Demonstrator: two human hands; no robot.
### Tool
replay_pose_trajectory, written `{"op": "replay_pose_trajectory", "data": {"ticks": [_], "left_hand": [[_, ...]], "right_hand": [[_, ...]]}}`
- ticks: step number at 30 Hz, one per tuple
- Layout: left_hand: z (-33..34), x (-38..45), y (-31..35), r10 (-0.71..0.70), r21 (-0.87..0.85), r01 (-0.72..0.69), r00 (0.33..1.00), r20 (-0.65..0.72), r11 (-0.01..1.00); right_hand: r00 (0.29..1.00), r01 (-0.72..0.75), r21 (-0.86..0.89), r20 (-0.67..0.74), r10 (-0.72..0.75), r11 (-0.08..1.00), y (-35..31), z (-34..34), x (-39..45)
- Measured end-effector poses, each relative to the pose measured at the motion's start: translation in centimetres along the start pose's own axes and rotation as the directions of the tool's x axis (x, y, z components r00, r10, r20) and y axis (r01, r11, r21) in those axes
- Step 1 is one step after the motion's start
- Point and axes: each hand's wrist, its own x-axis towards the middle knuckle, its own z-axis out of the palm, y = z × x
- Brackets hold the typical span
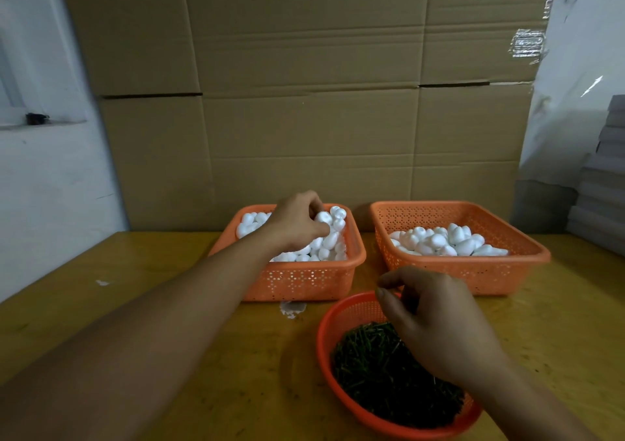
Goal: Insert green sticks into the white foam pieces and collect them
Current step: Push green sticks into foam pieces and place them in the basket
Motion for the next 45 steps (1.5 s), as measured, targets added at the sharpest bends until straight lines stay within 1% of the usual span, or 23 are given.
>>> {"op": "replay_pose_trajectory", "data": {"ticks": [4,8,12,15,17,19,22,25,28,31,32,36,38,41,45], "left_hand": [[-0.3,-3.3,0.9,0.072,-0.204,-0.085,0.995,-0.069,0.975],[0.4,-7.7,1.7,0.136,-0.404,-0.147,0.989,-0.055,0.903],[1.2,-11.6,2.0,0.198,-0.547,-0.181,0.98,-0.029,0.818],[1.9,-13.3,2.0,0.215,-0.584,-0.189,0.976,-0.026,0.79],[2.4,-13.7,1.8,0.213,-0.586,-0.183,0.977,-0.018,0.789],[2.6,-14.0,1.6,0.22,-0.569,-0.183,0.976,-0.004,0.801],[2.6,-14.5,1.4,0.273,-0.549,-0.193,0.96,0.067,0.814],[2.4,-14.9,1.5,0.314,-0.572,-0.185,0.94,0.135,0.799],[2.3,-15.2,1.6,0.341,-0.57,-0.198,0.927,0.155,0.797],[2.6,-15.4,2.0,0.323,-0.587,-0.177,0.934,0.152,0.79],[2.7,-15.5,2.1,0.316,-0.599,-0.163,0.936,0.158,0.784],[2.9,-15.5,2.5,0.269,-0.628,-0.107,0.948,0.169,0.771],[3.0,-15.4,2.7,0.229,-0.658,-0.076,0.962,0.149,0.749],[3.2,-15.2,2.8,0.14,-0.757,-0.01,0.984,0.108,0.653],[3.2,-15.4,2.9,0.043,-0.866,0.131,0.984,0.173,0.482]], "right_hand": [[1.0,-0.005,-0.016,0.03,0.005,1.0,0.1,0.0,0.1],[0.999,-0.001,-0.046,0.048,0.003,0.999,0.1,0.1,0.1],[0.99,0.001,-0.089,0.137,0.011,0.996,0.1,0.3,0.1],[0.983,0.008,-0.095,0.181,0.009,0.995,0.0,0.3,0.1],[0.977,0.014,-0.105,0.211,0.008,0.994,0.0,0.1,0.2],[0.958,0.017,-0.136,0.286,0.022,0.991,0.0,-0.1,0.2],[0.909,0.055,-0.273,0.411,0.065,0.96,0.0,-0.1,0.0],[0.898,0.092,-0.401,0.429,0.098,0.912,-0.2,0.1,-0.4],[0.866,0.145,-0.461,0.487,0.112,0.876,-0.3,0.3,-0.6],[0.807,0.18,-0.471,0.572,0.144,0.864,-0.6,0.4,-0.7],[0.798,0.183,-0.468,0.584,0.148,0.865,-0.6,0.5,-0.7],[0.814,0.171,-0.471,0.562,0.145,0.865,-0.8,1.1,-0.6],[0.827,0.153,-0.476,0.541,0.152,0.866,-0.8,1.2,-0.6],[0.848,0.134,-0.477,0.509,0.149,0.869,-0.6,1.4,-0.6],[0.867,0.104,-0.458,0.476,0.145,0.883,-0.7,1.2,-0.7]]}}
